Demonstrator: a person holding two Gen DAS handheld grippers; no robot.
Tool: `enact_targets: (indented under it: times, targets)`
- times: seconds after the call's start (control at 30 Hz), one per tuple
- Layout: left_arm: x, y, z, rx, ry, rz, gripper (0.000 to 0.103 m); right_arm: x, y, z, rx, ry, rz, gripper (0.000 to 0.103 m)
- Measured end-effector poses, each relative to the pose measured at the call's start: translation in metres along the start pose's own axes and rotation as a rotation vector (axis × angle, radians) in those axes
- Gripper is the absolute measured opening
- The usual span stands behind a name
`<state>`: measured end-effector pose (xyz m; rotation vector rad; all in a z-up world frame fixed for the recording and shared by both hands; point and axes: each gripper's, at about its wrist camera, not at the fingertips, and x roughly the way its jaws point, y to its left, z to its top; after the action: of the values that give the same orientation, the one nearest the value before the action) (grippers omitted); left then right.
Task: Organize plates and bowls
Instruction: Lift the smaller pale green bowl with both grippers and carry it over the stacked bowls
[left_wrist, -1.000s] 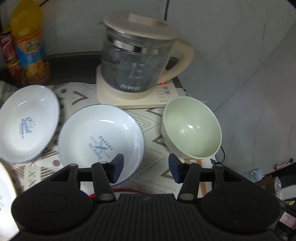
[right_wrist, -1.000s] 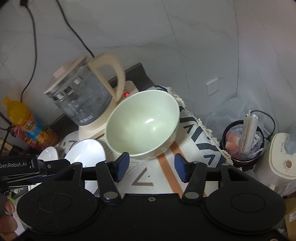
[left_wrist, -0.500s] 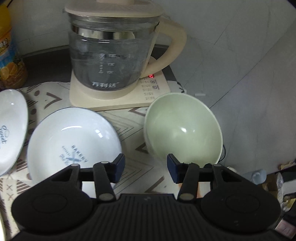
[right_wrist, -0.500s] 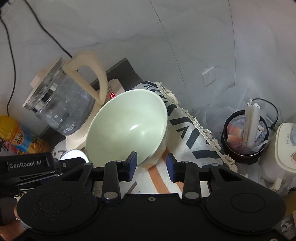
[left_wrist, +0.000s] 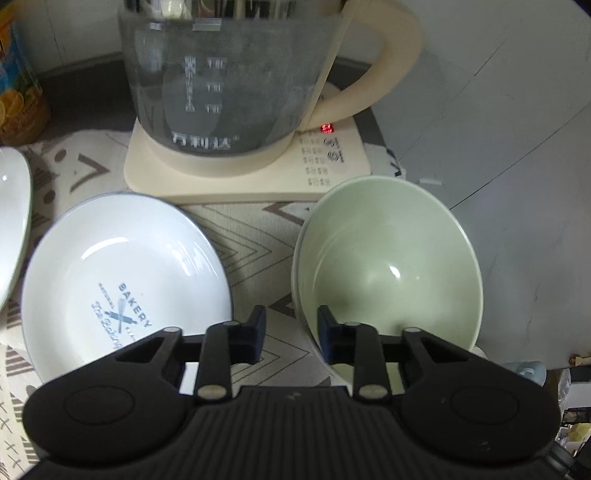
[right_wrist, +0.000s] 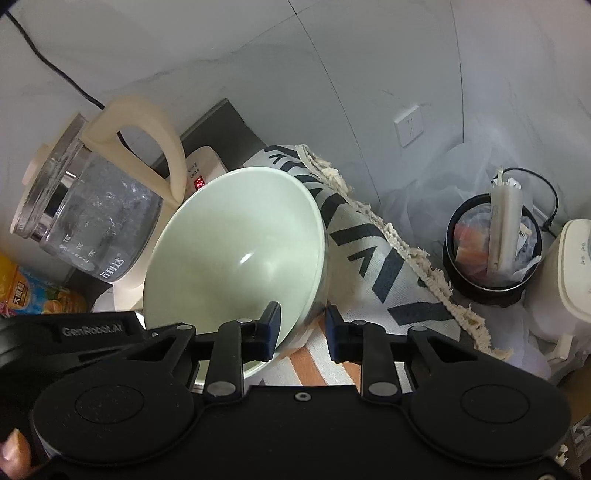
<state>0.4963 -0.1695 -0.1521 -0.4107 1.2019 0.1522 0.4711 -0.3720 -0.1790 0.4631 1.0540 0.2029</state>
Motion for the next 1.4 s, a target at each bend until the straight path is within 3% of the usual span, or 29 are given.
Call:
enact_targets:
  times: [0.1, 0.7, 1.4]
  targets:
    - [0.0, -0.001, -0.003, -0.007, 0.003, -0.035, 0.011, -0.002, 0.003, -0.001, -0.023, -0.001, -0.013, 0.024]
    - [-0.052, 0.012, -0.028, 0.018, -0.032, -0.105, 0.01, -0.052, 0.006, -0.031, -0.028, -0.062, 0.023, 0.024]
    - [-0.134, 0.065, -0.062, 0.012, -0.098, -0.193, 0.011, -0.123, 0.046, -0.076, -0.069, -0.179, 0.065, 0.024]
